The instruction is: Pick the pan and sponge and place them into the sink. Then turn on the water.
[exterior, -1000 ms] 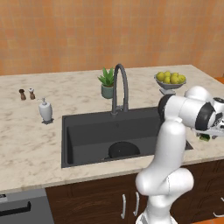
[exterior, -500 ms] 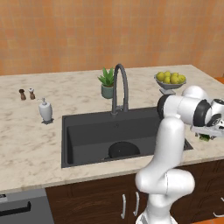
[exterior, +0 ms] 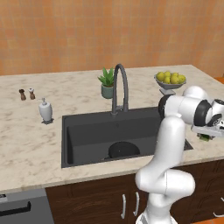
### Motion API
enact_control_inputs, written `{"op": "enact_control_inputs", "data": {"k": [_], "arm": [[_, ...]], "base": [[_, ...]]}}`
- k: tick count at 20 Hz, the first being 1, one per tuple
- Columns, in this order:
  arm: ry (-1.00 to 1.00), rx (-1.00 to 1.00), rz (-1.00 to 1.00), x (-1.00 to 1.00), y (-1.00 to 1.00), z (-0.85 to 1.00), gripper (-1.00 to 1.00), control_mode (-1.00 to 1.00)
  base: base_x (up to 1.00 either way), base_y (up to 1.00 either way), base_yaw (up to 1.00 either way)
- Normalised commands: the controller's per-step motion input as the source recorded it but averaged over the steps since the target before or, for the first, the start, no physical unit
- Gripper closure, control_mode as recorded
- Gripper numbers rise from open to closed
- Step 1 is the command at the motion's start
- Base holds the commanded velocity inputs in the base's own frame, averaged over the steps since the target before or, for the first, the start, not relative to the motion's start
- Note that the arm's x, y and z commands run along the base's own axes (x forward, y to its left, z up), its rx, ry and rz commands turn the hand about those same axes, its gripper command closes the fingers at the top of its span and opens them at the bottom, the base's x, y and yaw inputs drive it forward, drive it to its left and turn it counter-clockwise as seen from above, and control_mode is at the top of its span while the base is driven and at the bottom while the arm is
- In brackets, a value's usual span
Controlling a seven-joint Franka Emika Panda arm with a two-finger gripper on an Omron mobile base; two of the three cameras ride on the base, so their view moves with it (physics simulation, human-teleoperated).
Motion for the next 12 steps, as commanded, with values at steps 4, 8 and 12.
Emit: {"op": "enact_control_inputs", "data": {"k": [4,8,12], "arm": [[-0.04,0.0,0.0,0.0,0.11,0.05,1.0,-1.0],[0.0,0.0,0.04,-0.02,0.68,0.38,1.0,-1.0],[0.0,0.0,0.14,-0.04,1.0,0.31,1.0,-1.0]], "base": [[0.0,0.0,0.0],[0.0,0.0,0.0],[0.0,0.0,0.0]]}}
